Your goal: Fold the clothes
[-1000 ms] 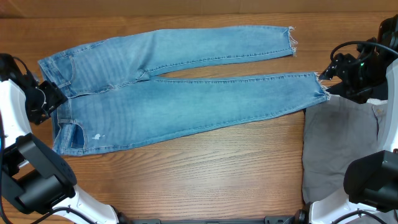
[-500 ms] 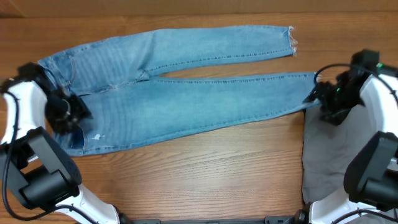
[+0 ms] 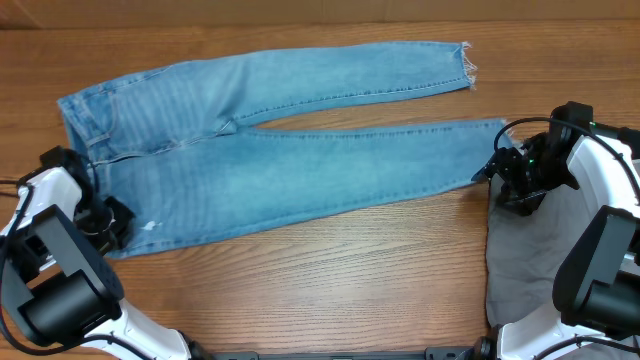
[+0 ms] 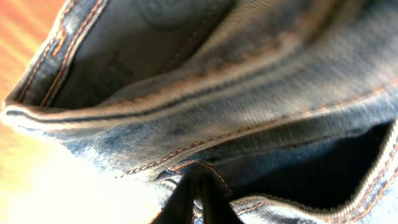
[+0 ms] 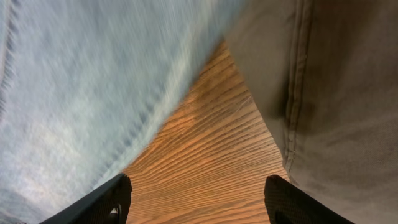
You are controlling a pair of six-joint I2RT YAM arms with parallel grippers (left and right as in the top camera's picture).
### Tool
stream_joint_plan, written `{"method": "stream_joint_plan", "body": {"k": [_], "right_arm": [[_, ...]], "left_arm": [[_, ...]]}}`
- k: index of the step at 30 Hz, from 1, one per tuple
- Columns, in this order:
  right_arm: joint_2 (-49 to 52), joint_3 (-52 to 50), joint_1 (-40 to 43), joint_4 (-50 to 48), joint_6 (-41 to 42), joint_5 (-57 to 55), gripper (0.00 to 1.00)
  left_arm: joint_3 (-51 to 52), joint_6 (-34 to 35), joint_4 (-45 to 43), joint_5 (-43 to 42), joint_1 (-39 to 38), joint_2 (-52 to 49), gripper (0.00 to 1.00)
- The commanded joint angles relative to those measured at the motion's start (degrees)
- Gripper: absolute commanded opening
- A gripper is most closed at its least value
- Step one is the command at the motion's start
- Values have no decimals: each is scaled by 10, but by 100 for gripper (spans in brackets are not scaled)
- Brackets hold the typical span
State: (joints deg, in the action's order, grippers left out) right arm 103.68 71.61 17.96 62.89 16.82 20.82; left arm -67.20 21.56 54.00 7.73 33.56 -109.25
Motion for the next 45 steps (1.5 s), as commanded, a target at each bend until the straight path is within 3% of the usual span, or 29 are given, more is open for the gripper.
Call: {"method": "stream_joint_plan", "body": {"k": [1, 7, 17, 22, 25, 26, 28, 31, 36, 39, 45], "right_arm": [[-4, 0, 0, 3, -7, 10, 73], [-4, -9, 0, 6, -7, 10, 76], [-4, -94, -2, -48, -7, 26, 77], [-4, -148, -10, -91, -1, 50, 79], [-4, -162, -15, -100, 12, 50, 69], [-4, -163, -16, -111, 12, 50, 53], [-4, -163, -16, -128, 12, 48, 38], [-4, -155, -10, -143, 12, 48, 30], [-12, -109, -6, -101, -8, 48, 6], [-39, -63, -6, -43, -34, 45, 4], [-137, 10, -6, 99, -5, -40, 4]], "left_arm": [[8, 43, -7, 62, 70, -1, 4], [-41, -16, -4, -76, 161, -1, 5], [-141, -30, 71, -124, 195, -1, 5], [-160, -38, 82, -156, 197, -1, 11], [-160, -37, 87, -135, 198, -1, 11], [-160, -35, 91, -136, 201, -1, 10], [-160, -35, 101, -137, 204, -1, 10], [-160, -33, 115, -137, 204, -1, 12], [-160, -47, 137, -163, 204, -1, 16], [-159, -81, 161, -186, 203, -1, 13], [-153, -80, 193, -178, 216, 15, 17]]}}
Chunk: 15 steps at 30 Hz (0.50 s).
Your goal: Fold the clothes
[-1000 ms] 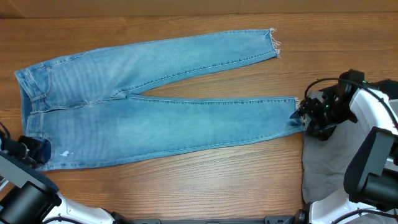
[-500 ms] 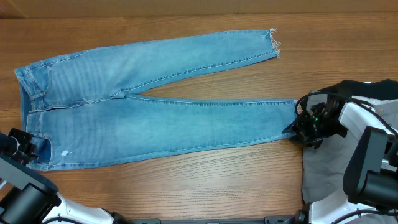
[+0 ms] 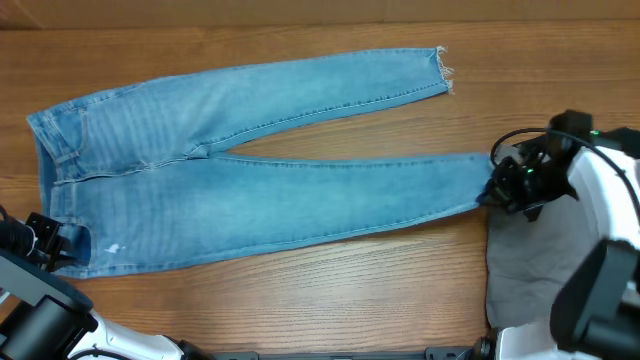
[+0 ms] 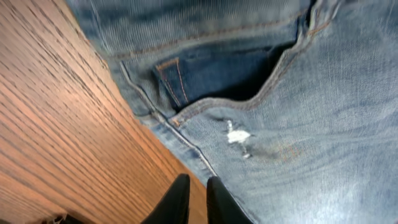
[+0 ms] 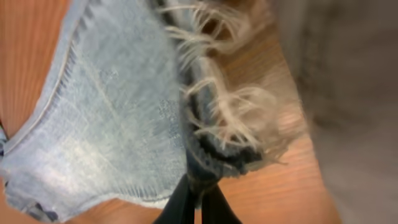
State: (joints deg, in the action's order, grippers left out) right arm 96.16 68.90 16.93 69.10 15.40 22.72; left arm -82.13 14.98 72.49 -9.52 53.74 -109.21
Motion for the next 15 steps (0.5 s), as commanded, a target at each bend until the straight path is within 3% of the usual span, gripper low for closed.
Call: {"method": "stream_joint_plan", "body": {"k": [1, 8, 12, 13, 15], "right_arm": [[-79, 39, 4, 47, 9, -63, 4], [-136, 39, 4, 41, 11, -62, 4], [-135, 39, 4, 36, 11, -59, 4], [-135, 39, 4, 33, 11, -59, 6], [-135, 39, 4, 32, 11, -59, 8]], "left_arm": [[-1, -12, 11, -6, 19, 20, 17], [45, 22, -7, 29, 58, 40, 29], [101, 22, -77, 5, 59, 40, 42], [117, 22, -98, 5, 57, 40, 52], [136, 23, -122, 4, 54, 39, 61]]}}
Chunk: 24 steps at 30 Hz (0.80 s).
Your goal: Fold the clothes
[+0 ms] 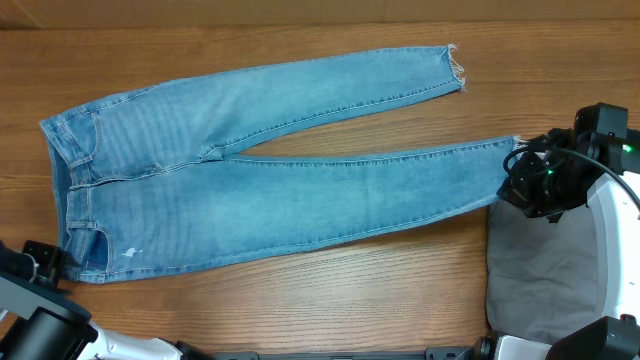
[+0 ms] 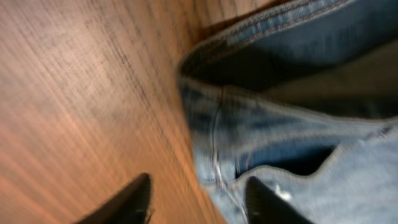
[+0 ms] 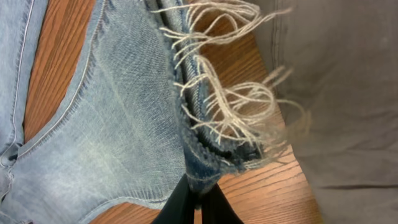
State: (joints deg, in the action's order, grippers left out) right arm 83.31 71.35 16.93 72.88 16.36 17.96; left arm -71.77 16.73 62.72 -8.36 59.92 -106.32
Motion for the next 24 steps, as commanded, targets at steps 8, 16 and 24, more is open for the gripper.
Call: {"method": "stream_joint_plan", "body": {"k": [8, 16, 24], "right_arm": [[-6, 15, 4, -6, 2, -12, 8], [-7, 24, 5, -6, 2, -12, 5], [-7, 157, 5, 93, 4, -39, 4]], "left_arm": [[90, 28, -119, -15, -10, 10, 48], [79, 30, -60, -59, 5, 16, 4], [-17, 19, 70, -63, 96, 132, 4]]}}
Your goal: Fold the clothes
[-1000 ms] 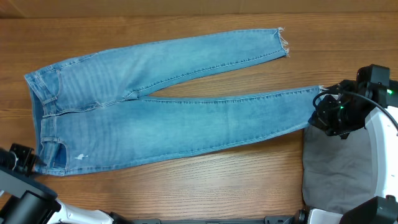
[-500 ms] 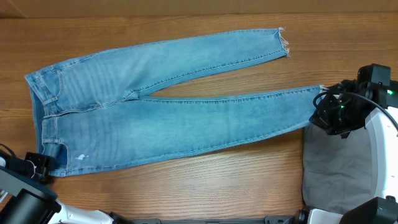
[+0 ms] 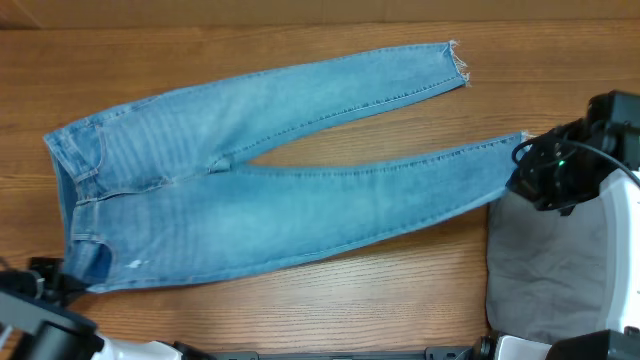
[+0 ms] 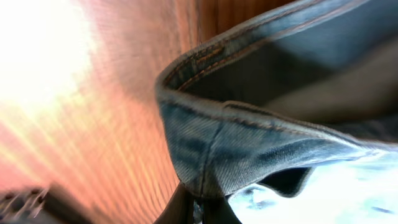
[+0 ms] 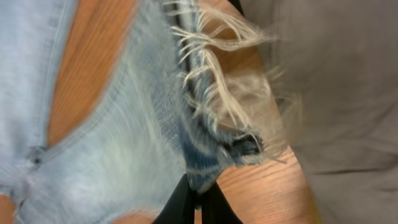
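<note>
Light blue jeans [image 3: 260,190] lie spread flat on the wooden table [image 3: 300,310], waistband at the left, both legs running to the right. My left gripper [image 4: 198,208] is shut on the near corner of the waistband [image 4: 249,155]; overhead it sits at the lower left [image 3: 52,278]. My right gripper [image 5: 199,202] is shut on the frayed hem [image 5: 211,112] of the near leg, seen overhead at the right [image 3: 525,172]. The far leg's frayed hem [image 3: 458,62] lies free at the upper right.
A grey garment [image 3: 545,270] lies on the table at the lower right, just beside and below my right gripper. Its cloth fills the right side of the right wrist view [image 5: 342,93].
My left gripper, which stood open beside the waistband corner, is now shut on it. The near leg's hem has shifted a little to the right and up with my right gripper.
At first my left gripper was shut on the waistband and my right stood open by the near hem. Then the right was shut on the hem and the jeans lay further left. Then the left stood open beside the waistband; now both grippers hold the jeans.
</note>
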You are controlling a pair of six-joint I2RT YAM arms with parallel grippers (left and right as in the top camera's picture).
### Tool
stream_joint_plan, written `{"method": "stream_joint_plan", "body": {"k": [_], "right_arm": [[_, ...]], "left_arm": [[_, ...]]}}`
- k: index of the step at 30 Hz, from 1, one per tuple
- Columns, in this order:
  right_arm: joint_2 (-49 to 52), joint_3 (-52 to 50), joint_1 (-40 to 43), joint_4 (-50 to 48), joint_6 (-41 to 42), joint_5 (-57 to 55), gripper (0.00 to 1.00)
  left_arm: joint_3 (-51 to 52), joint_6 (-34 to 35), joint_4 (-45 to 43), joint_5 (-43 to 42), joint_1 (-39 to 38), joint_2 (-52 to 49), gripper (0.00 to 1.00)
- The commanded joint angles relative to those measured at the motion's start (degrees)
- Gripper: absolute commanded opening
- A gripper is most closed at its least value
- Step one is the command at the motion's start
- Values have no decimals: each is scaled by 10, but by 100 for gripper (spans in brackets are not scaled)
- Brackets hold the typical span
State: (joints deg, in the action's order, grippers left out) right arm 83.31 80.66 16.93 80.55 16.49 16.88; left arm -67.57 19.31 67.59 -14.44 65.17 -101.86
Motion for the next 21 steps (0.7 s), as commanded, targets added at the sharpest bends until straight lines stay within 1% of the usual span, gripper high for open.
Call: {"method": "stream_joint_plan", "body": {"k": [1, 4, 6, 11, 13, 15, 18, 21], "right_arm": [[-7, 86, 5, 31, 8, -38, 4], [-7, 157, 5, 76, 16, -59, 4], [-7, 190, 5, 99, 16, -67, 4], [-7, 268, 5, 156, 16, -93, 4], [-7, 289, 5, 165, 16, -93, 4], [-8, 303, 5, 164, 22, -93, 4], [-5, 304, 4, 146, 36, -90, 4], [10, 304, 4, 109, 48, -54, 4]], "left_arm": [[-70, -7, 27, -3, 53, 108, 4], [-107, -6, 40, -33, 72, 174, 4], [-125, -4, 46, -35, 72, 193, 4], [-186, -5, 74, -29, 72, 211, 4], [-214, -4, 92, 0, 72, 211, 4], [-238, -4, 107, 26, 72, 211, 4], [-241, -3, 104, 26, 71, 210, 4], [-241, 0, 98, 24, 62, 201, 4]]}}
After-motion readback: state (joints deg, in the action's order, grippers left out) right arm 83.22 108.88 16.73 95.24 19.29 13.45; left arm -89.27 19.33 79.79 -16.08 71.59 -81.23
